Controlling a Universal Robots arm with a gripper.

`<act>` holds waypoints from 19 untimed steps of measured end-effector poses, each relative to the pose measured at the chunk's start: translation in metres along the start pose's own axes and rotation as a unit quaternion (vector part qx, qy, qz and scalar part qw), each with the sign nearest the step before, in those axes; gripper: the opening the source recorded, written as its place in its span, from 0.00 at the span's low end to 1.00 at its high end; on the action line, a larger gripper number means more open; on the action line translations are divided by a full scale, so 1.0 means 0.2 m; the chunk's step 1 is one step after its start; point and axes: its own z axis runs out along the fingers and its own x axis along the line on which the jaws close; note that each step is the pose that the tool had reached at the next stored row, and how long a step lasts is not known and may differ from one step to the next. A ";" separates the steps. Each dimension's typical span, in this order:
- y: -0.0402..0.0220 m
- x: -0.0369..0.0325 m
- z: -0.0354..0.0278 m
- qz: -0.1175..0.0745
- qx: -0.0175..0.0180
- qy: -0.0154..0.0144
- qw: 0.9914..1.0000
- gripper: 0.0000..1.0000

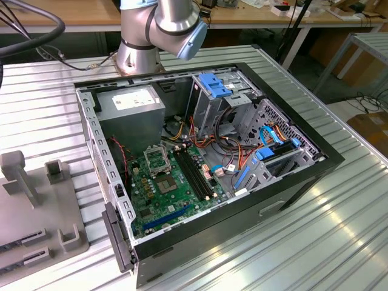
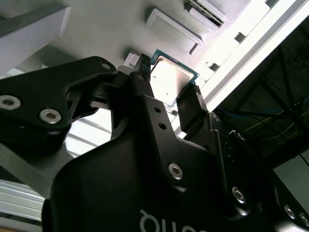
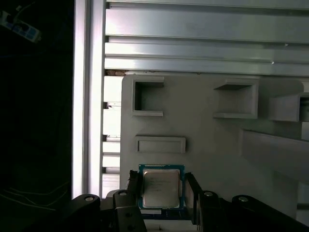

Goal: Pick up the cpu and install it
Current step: 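Pick up the cpu and move it towards the insertion slot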

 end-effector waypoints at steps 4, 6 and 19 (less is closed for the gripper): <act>0.000 0.000 -0.008 0.000 0.000 0.000 1.000 0.47; 0.000 0.000 -0.012 0.000 0.000 0.000 1.000 0.47; 0.001 0.001 -0.077 0.000 0.000 0.000 1.000 0.47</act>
